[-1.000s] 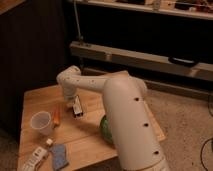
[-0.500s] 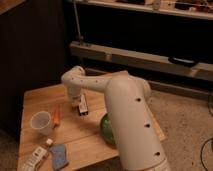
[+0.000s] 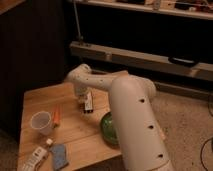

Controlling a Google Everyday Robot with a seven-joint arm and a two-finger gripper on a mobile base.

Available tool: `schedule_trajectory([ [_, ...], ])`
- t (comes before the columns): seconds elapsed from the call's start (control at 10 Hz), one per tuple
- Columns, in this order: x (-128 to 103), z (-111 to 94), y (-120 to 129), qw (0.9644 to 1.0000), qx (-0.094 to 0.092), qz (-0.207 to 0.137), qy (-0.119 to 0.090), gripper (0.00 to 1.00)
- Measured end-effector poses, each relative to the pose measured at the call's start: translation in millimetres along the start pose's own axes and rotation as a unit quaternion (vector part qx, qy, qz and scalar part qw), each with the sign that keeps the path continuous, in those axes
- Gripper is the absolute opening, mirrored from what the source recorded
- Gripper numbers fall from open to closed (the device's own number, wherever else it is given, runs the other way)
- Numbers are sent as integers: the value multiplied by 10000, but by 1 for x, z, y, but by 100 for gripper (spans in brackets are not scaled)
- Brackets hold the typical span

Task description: Push the eraser across the table

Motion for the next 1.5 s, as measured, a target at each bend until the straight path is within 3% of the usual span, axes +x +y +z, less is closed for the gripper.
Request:
schedule_trajectory([
  [0.6, 78, -2, 11, 9971, -141, 740, -44, 4],
  [0.9, 85, -4, 10, 9965, -112, 832, -14, 4],
  [1.1, 111, -7, 17, 9943, -166, 1054, 46, 4],
  [1.2, 136, -10, 25, 9919, -233, 1243, 106, 4],
  [1.5, 161, -16, 28, 9880, -301, 1498, 243, 4],
])
